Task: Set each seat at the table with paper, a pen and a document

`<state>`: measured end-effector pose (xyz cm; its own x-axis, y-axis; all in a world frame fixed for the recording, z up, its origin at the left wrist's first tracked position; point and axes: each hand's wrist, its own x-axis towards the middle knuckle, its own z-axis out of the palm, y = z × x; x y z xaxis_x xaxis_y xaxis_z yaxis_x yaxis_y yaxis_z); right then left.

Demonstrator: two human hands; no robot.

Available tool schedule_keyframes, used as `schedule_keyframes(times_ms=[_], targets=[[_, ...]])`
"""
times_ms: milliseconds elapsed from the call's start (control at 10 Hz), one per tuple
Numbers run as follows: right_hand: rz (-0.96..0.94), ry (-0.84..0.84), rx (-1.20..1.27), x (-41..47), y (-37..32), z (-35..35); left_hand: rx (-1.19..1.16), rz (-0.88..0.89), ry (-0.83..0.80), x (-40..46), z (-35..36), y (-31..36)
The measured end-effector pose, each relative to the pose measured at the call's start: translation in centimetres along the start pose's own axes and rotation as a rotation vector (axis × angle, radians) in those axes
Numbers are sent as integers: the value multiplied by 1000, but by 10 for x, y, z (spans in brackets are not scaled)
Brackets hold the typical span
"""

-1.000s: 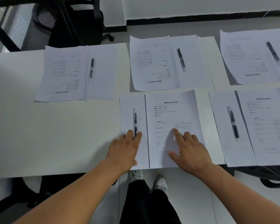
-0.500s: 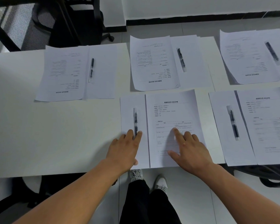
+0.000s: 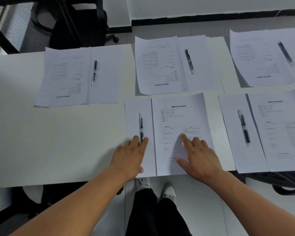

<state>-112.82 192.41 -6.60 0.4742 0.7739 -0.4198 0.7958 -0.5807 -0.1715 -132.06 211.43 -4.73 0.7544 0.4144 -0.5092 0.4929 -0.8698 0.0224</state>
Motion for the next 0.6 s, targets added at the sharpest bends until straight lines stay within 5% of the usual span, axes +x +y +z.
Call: schedule_keyframes(times_ms=[600], targets=[[12, 13, -27, -5, -13, -40, -3, 6, 117, -17, -12, 4]])
